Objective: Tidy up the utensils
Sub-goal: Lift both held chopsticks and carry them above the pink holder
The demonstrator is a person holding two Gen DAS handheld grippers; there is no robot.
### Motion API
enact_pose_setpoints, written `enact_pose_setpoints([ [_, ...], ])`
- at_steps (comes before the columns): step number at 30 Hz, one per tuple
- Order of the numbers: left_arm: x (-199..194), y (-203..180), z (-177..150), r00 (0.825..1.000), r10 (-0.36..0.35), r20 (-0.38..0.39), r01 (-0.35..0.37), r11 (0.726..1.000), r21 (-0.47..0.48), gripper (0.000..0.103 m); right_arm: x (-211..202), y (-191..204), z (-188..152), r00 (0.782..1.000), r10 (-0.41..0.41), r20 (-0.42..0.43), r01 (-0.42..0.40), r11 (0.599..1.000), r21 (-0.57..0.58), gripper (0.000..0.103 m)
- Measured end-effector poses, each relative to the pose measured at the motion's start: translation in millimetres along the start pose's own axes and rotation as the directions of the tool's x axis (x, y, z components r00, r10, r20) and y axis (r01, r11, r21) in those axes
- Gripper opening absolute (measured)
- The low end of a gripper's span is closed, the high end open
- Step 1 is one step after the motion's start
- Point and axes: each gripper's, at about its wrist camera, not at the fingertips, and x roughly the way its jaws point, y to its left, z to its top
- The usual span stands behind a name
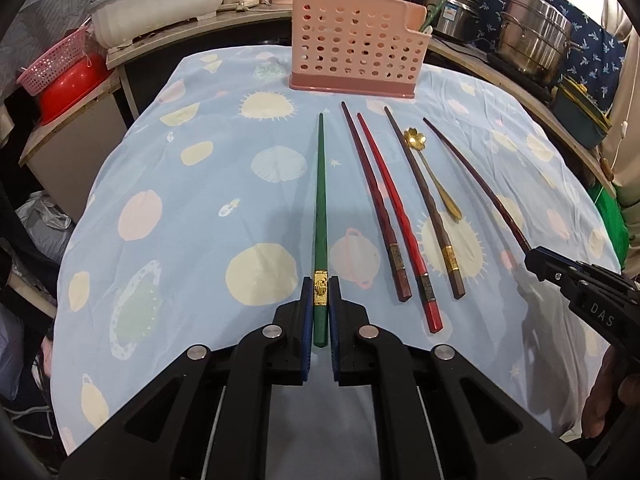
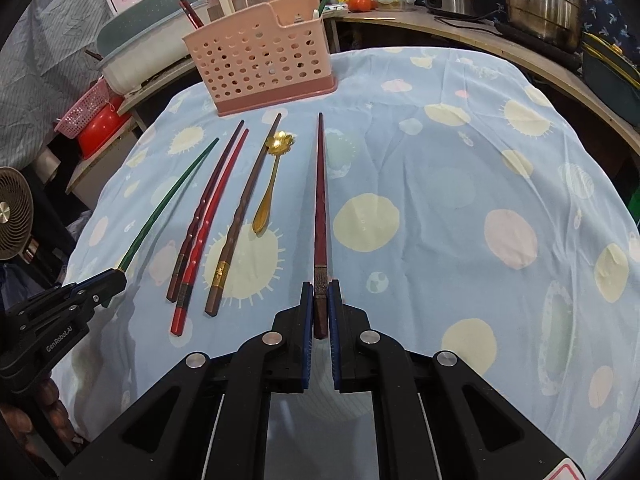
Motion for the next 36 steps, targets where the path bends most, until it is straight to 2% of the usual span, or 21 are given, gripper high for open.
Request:
enact_pose_setpoints([
  [14, -38.0, 11.5, 19.9, 0.997, 0.015, 0.082, -0.013, 1.0, -0.029, 0.007, -52.2, -2.9, 22.7, 0.993, 0.024, 0.116, -0.027, 0.999, 0.02, 0.007],
  [23, -68.6, 18.4, 47.0, 0.988, -0.001, 0.157, 0.01, 0.998, -0.055, 0.007, -90.7, -3.5, 57.0, 0.97, 0.048, 0.238, -0.058, 0.998, 0.034, 0.007],
  [36, -94.5, 21.4, 92.8, 0.971, -0.013, 0.24, 0.026, 0.998, -0.054, 0.007, -112.8, -2.9, 104.5, 0.943, 0.082, 0.322, -0.096, 0.995, 0.028, 0.007],
])
